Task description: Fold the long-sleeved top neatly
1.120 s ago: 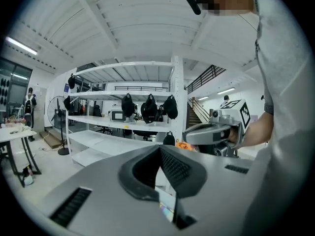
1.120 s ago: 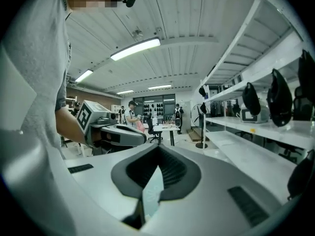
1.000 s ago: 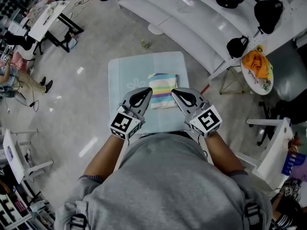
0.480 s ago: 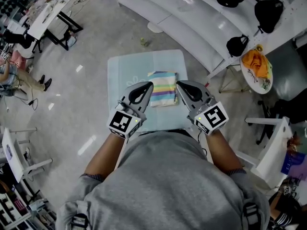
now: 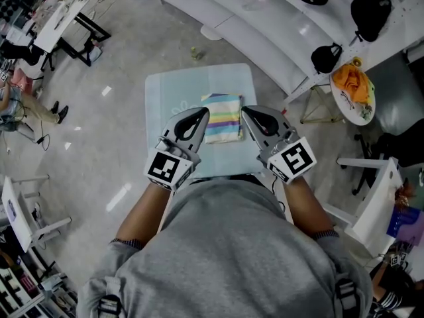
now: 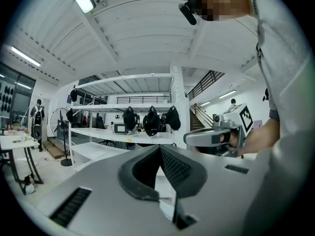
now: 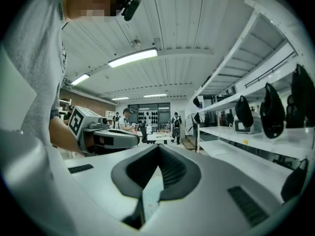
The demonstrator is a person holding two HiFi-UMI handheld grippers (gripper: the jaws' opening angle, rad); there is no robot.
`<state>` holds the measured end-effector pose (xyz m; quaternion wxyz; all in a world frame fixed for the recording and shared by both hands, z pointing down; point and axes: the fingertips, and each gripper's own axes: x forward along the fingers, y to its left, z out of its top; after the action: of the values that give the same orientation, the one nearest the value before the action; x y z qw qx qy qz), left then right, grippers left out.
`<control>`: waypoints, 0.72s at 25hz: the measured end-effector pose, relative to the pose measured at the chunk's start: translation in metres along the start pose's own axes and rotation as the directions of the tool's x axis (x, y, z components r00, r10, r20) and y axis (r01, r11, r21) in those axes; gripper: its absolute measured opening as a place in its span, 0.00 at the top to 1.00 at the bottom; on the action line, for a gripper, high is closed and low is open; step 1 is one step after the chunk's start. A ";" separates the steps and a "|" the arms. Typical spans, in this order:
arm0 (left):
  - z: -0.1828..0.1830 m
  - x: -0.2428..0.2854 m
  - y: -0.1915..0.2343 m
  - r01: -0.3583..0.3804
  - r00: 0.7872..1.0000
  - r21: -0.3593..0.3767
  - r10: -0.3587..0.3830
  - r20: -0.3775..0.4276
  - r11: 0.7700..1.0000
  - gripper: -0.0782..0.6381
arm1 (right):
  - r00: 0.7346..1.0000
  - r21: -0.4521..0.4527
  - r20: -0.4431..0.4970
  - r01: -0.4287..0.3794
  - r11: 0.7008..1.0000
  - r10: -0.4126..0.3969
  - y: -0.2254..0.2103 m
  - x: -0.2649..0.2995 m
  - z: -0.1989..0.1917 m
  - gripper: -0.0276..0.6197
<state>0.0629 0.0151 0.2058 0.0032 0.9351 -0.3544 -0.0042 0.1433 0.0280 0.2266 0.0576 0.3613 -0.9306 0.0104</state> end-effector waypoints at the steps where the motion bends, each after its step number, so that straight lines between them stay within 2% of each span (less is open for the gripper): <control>1: 0.000 0.001 0.001 -0.001 1.000 0.001 0.001 0.000 1.000 0.87 | 1.000 -0.001 -0.001 0.000 1.000 0.000 0.000 0.000 0.000 0.95; 18: -0.005 0.011 0.006 -0.019 1.000 -0.014 0.019 -0.010 1.000 0.87 | 1.000 -0.001 -0.029 0.009 1.000 -0.009 -0.014 0.002 -0.009 0.95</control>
<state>0.0668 0.0036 0.2109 0.0118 0.9317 -0.3630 -0.0019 0.1522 0.0175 0.2359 0.0715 0.3653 -0.9280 0.0147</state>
